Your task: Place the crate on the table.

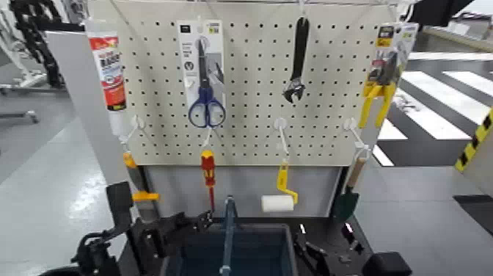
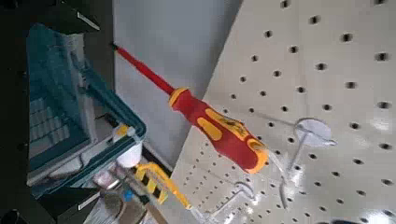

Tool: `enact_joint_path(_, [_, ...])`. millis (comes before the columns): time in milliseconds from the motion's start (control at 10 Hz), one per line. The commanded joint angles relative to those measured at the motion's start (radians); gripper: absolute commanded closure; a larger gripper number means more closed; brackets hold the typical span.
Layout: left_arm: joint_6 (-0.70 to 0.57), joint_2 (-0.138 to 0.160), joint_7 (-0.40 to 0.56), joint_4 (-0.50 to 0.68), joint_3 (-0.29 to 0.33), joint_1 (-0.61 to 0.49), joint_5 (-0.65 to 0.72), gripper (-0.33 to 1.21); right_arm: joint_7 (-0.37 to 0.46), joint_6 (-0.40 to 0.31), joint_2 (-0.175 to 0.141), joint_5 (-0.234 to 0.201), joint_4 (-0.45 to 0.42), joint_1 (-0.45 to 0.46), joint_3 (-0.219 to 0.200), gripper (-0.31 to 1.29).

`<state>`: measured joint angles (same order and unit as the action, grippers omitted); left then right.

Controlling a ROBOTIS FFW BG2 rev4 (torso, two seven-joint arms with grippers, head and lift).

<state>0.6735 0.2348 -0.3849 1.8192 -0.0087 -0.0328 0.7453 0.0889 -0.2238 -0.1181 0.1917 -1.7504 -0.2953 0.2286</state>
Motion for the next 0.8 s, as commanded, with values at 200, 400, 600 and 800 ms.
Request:
enact_joint_path(200, [-0.256,-0.046,0.089,0.101,-0.002,-0.124,-0.280,0.07,0.000,0.000,0.000,-0.002,-0.003,-0.004,-0.002,0.14])
enact_joint_path(400, [-0.399,-0.081,0.136,0.103,0.006,-0.185,-0.391,0.07,0.000,0.000,0.000,0.000,-0.006,-0.005,-0.005,0.14])
enact_joint_path(600, [-0.526,-0.126,0.192,0.111,0.018,-0.246,-0.503,0.07,0.000,-0.002,0.000,-0.002,-0.008,-0.007,-0.006,0.14])
enact_joint_path(800, [-0.643,-0.132,0.287,0.106,0.006,-0.305,-0.535,0.07,0.000,-0.002,0.000,-0.002,-0.011,-0.008,-0.008,0.14])
